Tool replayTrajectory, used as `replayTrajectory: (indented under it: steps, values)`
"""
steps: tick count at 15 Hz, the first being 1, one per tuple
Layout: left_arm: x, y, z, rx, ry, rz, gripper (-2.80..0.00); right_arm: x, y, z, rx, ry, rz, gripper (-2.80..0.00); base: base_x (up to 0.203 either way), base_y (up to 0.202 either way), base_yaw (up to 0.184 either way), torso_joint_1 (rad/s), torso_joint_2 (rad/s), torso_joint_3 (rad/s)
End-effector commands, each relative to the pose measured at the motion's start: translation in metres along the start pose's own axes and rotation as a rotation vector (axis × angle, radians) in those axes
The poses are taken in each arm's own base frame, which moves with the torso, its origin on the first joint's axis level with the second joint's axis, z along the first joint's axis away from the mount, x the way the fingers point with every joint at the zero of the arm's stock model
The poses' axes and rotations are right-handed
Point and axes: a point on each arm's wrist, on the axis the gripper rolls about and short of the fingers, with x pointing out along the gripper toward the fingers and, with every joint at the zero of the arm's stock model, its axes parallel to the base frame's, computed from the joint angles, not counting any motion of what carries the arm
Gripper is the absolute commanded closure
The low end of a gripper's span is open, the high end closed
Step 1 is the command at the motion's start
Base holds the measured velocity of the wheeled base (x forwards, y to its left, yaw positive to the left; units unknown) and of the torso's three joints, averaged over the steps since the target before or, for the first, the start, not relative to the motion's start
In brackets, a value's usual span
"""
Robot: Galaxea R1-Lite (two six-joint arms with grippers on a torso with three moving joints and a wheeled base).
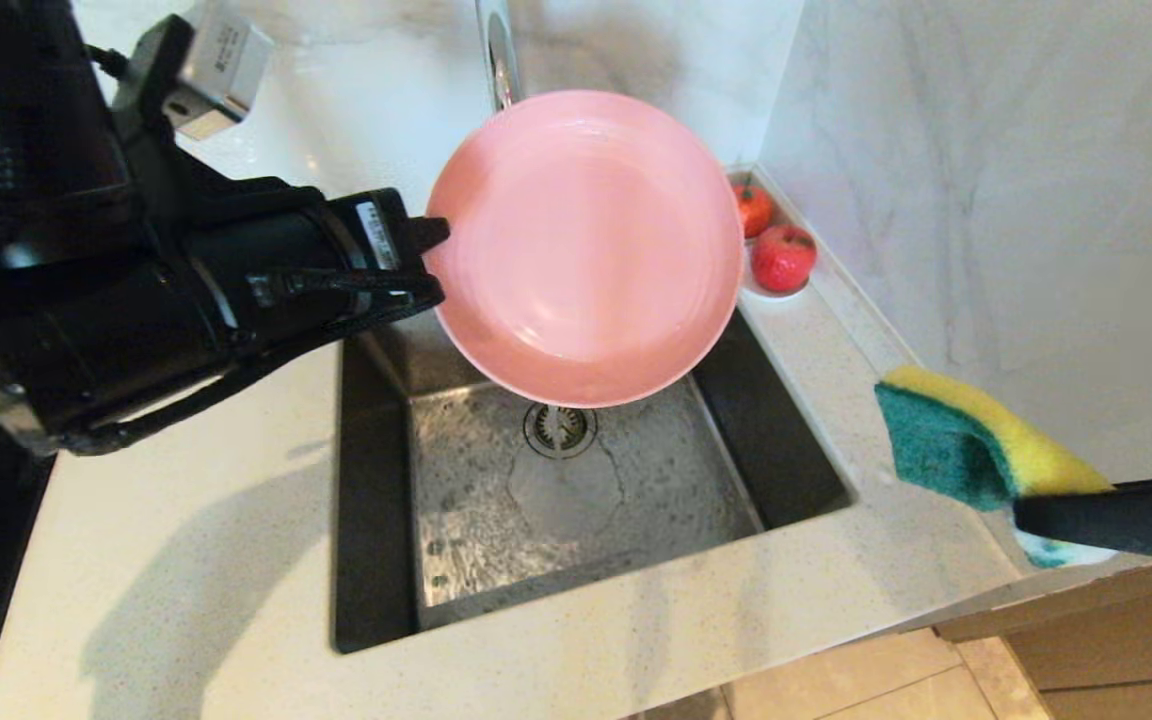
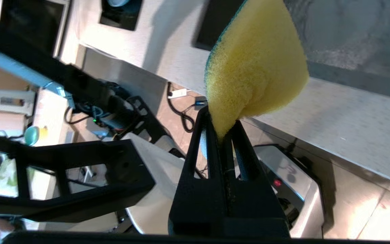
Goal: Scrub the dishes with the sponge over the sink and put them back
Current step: Wipe the plate
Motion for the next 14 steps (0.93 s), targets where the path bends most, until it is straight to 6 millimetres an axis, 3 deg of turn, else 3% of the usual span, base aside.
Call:
replayTrajectory:
  steps: [1,5,10,14]
  values:
    - [0.021,-0.015,-0.017,0.007,0.042,-0.004,0.00,0.006,0.002,0.001,-0.004,0.021,0.029,0.00,0.000,0.000,0.000,0.000,0.00,0.000]
    - [0.039,-0.031,-0.032,0.046,-0.018,0.061,0.00,0.025,-0.001,0.008,0.018,0.065,0.038,0.00,0.000,0.000,0.000,0.000,0.00,0.000]
    - [0.036,-0.047,-0.050,0.172,-0.086,0.043,0.00,0.056,0.001,0.026,0.082,0.102,0.071,0.00,0.000,0.000,0.000,0.000,0.00,0.000]
    - [0.041,-0.057,-0.071,0.251,-0.124,0.013,0.00,0.088,-0.009,0.027,0.107,0.162,0.056,0.00,0.000,0.000,0.000,0.000,0.00,0.000]
